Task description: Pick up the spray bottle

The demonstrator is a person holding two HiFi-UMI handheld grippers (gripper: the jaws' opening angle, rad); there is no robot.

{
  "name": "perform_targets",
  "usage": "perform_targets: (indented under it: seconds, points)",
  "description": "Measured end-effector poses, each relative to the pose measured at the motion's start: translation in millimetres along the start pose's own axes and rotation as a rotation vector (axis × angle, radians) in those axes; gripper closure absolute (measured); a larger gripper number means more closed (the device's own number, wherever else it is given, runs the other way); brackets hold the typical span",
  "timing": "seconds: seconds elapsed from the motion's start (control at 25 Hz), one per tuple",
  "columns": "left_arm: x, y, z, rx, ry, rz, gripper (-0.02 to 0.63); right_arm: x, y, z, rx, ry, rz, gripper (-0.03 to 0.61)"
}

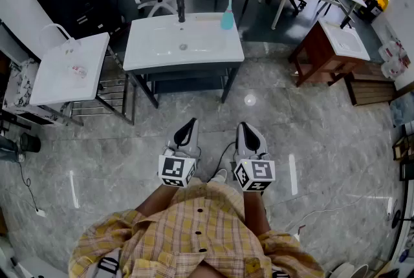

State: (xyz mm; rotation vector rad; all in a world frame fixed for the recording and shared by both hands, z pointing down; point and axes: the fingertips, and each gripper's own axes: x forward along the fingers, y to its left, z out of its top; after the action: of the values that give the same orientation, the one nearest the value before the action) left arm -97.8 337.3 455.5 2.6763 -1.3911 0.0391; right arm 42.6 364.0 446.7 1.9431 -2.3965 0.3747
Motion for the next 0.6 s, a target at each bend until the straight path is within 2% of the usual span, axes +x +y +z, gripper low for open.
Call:
perform_targets:
  seconds: [0.24,0.6]
  points:
    - [-10,10,0,-0.004,-0.003,-0.009,0.615,-2,11,1,0.036,-0.023,-0.013,0.58]
    - [-25,26,1,-0.023,-0.02,-0.043,0.614,-16,28,5,0.052,-0.057,-0.081,0.58]
